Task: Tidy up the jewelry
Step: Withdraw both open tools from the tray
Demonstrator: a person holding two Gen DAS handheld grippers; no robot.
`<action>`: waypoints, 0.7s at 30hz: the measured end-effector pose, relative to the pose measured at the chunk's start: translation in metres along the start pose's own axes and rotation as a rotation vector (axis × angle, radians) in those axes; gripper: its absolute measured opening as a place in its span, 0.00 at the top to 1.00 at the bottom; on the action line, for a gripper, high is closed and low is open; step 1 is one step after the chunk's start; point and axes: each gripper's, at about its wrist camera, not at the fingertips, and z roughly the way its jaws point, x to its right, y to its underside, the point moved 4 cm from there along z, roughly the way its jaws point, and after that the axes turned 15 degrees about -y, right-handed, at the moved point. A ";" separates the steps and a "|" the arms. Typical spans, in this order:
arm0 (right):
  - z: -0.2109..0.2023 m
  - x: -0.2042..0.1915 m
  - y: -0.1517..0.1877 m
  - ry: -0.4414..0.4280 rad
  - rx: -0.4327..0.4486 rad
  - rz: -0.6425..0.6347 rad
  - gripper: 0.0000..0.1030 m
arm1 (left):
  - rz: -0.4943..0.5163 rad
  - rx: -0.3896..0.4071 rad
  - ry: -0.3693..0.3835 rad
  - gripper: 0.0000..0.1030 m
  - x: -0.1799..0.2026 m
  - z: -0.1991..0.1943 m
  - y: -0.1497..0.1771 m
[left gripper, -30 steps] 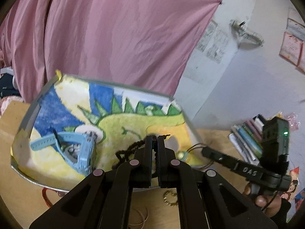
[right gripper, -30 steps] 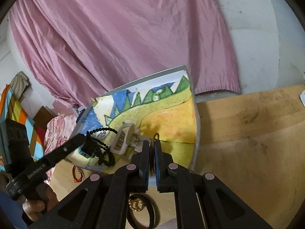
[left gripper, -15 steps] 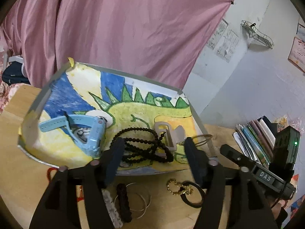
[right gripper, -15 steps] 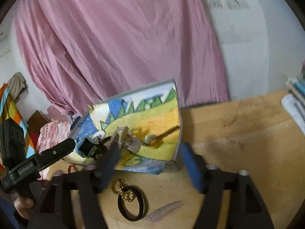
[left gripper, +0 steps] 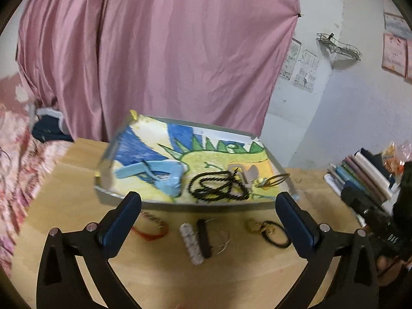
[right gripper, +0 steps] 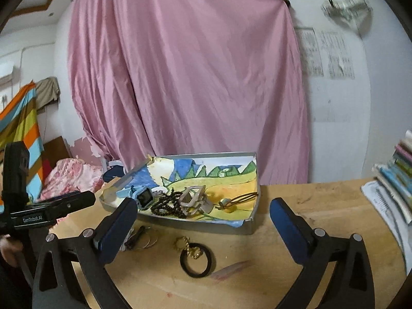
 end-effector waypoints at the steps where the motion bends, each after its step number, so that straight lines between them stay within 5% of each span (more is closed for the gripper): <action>1: -0.002 -0.005 0.002 0.005 -0.003 -0.016 0.00 | 0.016 0.018 -0.017 0.01 -0.001 -0.005 0.005; 5: -0.009 -0.019 0.013 0.016 -0.020 -0.036 0.00 | 0.074 0.079 -0.076 0.01 -0.006 -0.021 0.027; 16: -0.036 -0.049 0.055 0.064 -0.062 -0.065 0.00 | -0.002 0.058 -0.007 0.01 -0.039 -0.059 0.080; 21: -0.036 -0.053 0.073 0.074 -0.117 -0.050 0.00 | 0.021 0.025 -0.093 0.01 -0.052 -0.070 0.100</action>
